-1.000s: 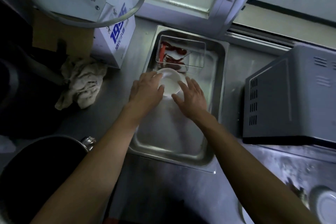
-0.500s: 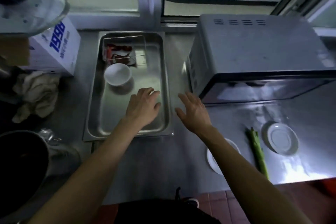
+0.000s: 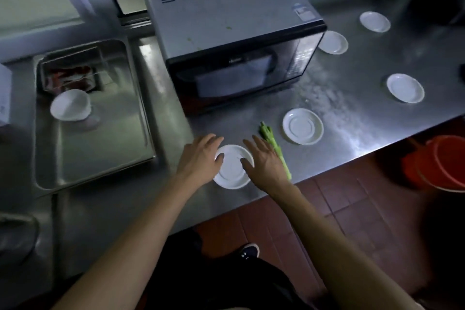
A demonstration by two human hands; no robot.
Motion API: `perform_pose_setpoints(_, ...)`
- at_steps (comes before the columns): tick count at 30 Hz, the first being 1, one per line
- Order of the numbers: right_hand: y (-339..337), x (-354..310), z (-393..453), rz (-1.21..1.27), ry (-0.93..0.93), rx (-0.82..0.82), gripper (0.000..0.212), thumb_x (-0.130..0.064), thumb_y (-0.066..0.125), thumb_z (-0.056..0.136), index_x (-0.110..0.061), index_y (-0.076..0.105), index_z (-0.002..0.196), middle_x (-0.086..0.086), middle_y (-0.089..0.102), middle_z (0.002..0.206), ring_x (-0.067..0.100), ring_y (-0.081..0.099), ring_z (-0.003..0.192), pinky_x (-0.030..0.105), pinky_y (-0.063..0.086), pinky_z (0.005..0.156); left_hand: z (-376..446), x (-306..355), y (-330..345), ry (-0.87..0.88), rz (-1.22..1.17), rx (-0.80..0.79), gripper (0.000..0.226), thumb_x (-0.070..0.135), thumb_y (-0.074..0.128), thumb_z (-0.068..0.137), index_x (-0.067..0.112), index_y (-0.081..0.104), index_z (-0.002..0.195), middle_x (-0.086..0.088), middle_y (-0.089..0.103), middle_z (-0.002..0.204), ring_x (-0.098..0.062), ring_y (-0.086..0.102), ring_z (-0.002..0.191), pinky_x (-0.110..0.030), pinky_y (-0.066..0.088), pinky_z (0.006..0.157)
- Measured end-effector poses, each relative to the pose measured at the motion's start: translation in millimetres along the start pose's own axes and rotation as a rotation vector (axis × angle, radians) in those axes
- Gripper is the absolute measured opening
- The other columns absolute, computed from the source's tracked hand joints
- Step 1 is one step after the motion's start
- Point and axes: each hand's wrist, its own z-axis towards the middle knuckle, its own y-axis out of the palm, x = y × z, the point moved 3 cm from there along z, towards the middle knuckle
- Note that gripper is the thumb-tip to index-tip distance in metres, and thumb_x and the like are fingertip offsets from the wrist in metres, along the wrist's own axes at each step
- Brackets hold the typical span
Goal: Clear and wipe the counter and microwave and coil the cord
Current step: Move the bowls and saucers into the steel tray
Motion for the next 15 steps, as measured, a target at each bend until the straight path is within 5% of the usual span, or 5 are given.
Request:
perform_pose_setpoints(9,2.4,43.6,-43.6,0.051,0.087,-0.033,0.059,-0.035,0.063,0.092,-0.019,0.046,0.146,0.013,0.040,0.154,0.034,0.038,0.140,0.050,0.042,0.107,-12.7,45.9,37.4,0.066,0.093,-0.072,0.062,0.041,0.061,0.087,0.026,0.039,0.143,0.003,0.039,0.146,-0.026,0.037,0.132,-0.045,0.049,0.087)
perform_pose_setpoints(15,25.1,46.9,-53.2,0.049,0.131,-0.054,0.055,-0.028,0.063,0.089,-0.018,0.050,0.142,0.014,0.045,0.150,0.034,0.041,0.138,0.051,0.042,0.107,-5.7,42.6,66.1,0.069,0.118,-0.153,0.080,0.052,0.065,0.081,0.028,0.028,0.149,-0.006,0.019,0.159,-0.034,0.017,0.146,-0.055,0.040,0.101)
